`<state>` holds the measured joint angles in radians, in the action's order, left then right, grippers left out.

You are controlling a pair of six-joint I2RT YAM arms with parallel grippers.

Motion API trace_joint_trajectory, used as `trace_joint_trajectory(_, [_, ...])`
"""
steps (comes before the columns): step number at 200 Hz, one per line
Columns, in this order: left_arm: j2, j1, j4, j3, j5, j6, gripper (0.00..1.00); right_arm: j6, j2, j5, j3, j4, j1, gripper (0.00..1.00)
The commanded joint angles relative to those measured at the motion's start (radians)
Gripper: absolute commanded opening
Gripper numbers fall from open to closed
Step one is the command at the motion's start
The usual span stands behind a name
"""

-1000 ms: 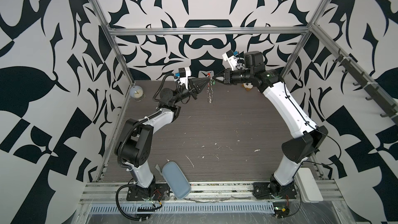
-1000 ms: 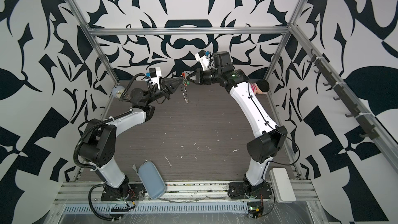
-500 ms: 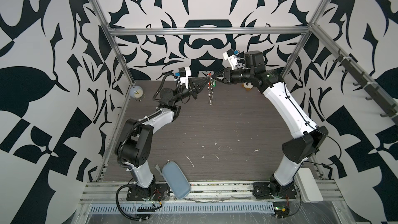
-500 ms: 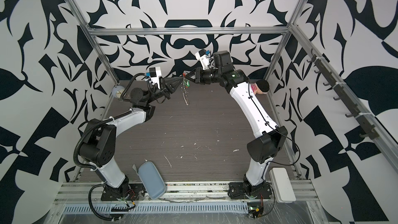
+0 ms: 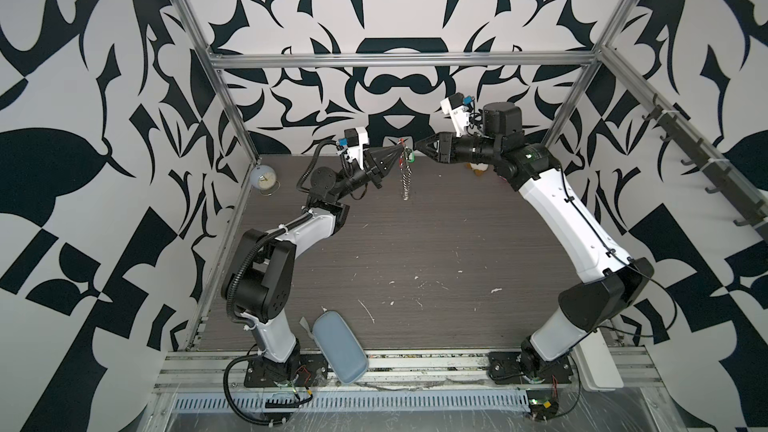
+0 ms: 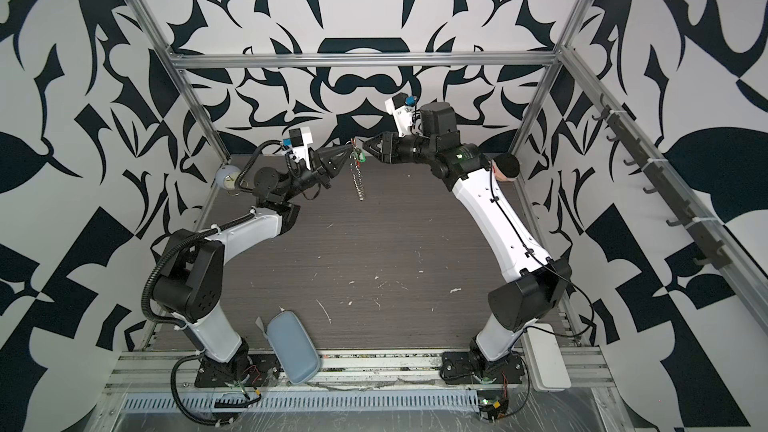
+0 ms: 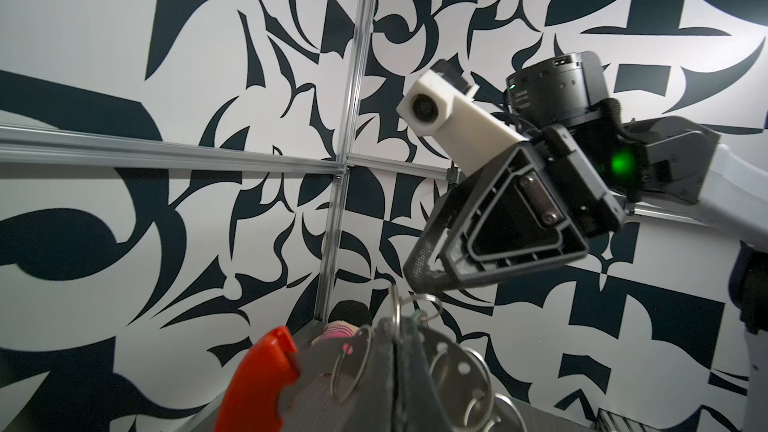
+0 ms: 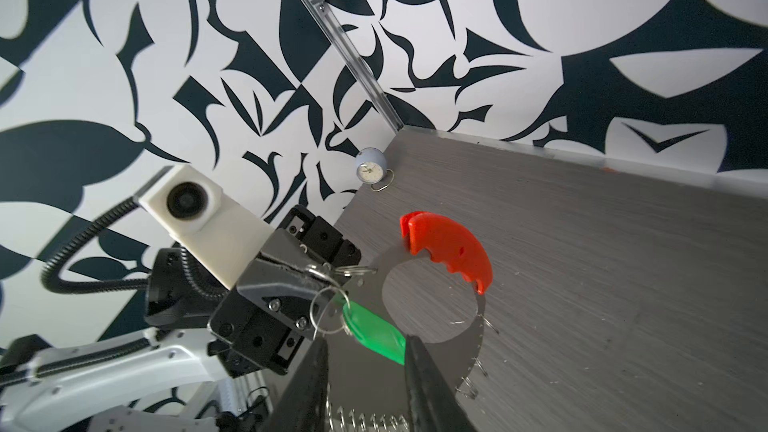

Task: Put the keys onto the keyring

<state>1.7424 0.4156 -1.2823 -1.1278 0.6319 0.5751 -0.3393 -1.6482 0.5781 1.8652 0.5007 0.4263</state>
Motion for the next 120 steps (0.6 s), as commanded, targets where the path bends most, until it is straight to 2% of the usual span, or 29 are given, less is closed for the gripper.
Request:
trace_joint_trajectory(1, [-0.039,0.003,-0.008,-0.009,-0.057,-0.012,0.0,0.202,0.058,-0.132,0.028,-0.009,0.038,0.31])
trace_joint_trajectory(23, [-0.038,0.003,-0.014,-0.006,-0.067,0.002,0.0,0.274,0.061,-0.156,0.031,-0.016,0.074,0.31])
trace_joint_trajectory(91, [-0.05,0.005,-0.009,-0.001,-0.048,0.012,0.0,0.345,0.028,-0.224,0.059,-0.012,0.102,0.31])
trace_joint_trajectory(120, [-0.051,0.006,-0.009,0.0,-0.04,0.014,0.0,0.365,0.002,-0.233,0.096,0.005,0.109,0.27])
